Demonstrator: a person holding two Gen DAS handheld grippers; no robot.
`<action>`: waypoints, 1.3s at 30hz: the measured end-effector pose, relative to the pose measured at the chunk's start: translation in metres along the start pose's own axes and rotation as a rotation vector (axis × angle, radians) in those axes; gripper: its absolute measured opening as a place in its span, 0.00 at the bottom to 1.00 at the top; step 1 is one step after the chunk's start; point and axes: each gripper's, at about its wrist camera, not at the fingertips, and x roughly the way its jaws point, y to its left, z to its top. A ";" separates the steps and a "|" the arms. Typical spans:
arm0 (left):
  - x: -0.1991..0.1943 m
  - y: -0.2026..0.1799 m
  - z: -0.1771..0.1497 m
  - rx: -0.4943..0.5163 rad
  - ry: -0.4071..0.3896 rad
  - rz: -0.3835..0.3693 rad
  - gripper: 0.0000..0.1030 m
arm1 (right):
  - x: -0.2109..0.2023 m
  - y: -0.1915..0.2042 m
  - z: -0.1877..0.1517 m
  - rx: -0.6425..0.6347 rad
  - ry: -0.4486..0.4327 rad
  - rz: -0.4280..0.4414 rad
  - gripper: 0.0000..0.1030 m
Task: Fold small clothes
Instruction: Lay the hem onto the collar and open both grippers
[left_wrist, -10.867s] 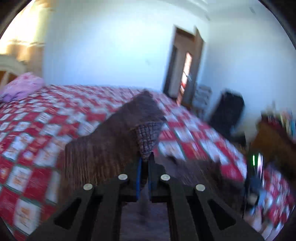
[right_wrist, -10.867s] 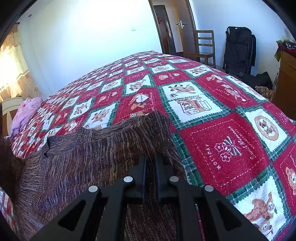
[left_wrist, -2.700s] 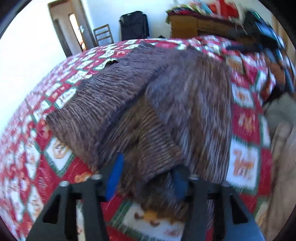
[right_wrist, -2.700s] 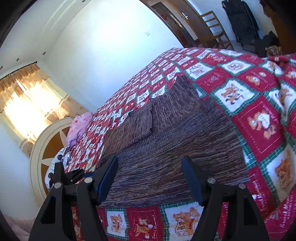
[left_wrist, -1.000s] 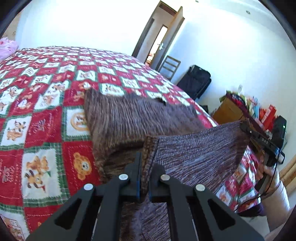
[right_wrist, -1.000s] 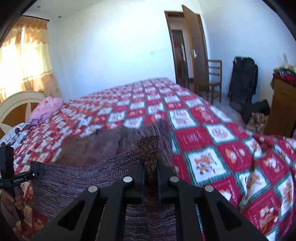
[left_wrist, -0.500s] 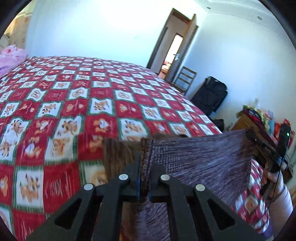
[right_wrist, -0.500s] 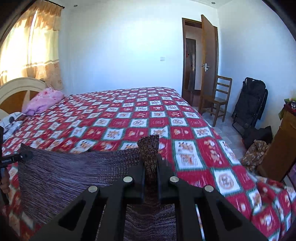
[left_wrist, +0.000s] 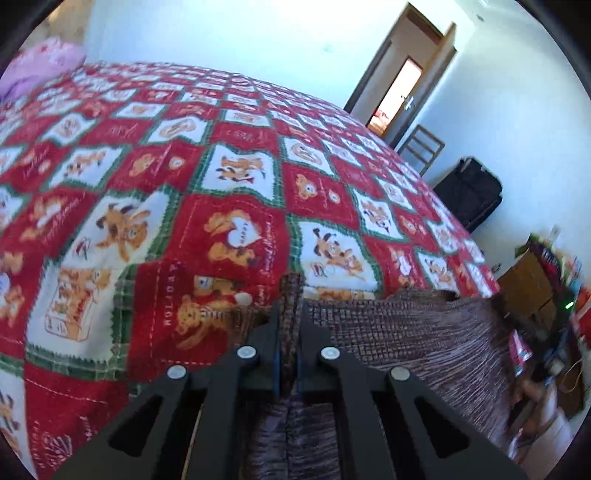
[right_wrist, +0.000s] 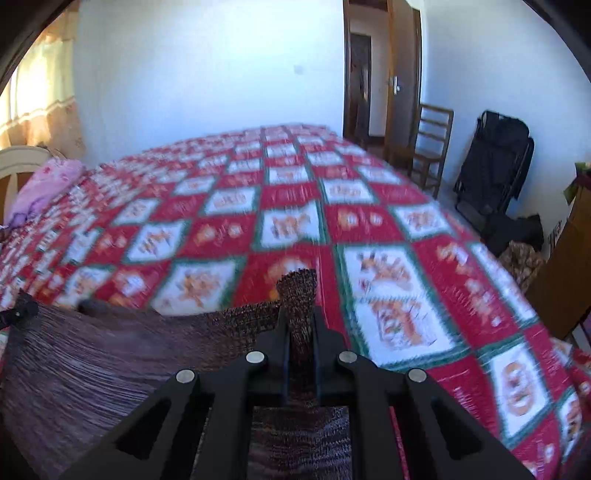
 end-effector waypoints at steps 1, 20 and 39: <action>0.000 0.004 0.000 -0.017 0.000 -0.005 0.11 | 0.003 -0.002 0.000 0.010 0.010 0.006 0.09; -0.096 0.007 -0.006 -0.011 -0.086 0.185 0.63 | -0.101 -0.056 -0.016 0.324 -0.130 0.081 0.34; -0.083 -0.064 -0.131 0.297 -0.011 0.323 0.69 | -0.112 0.019 -0.146 0.007 -0.076 0.016 0.33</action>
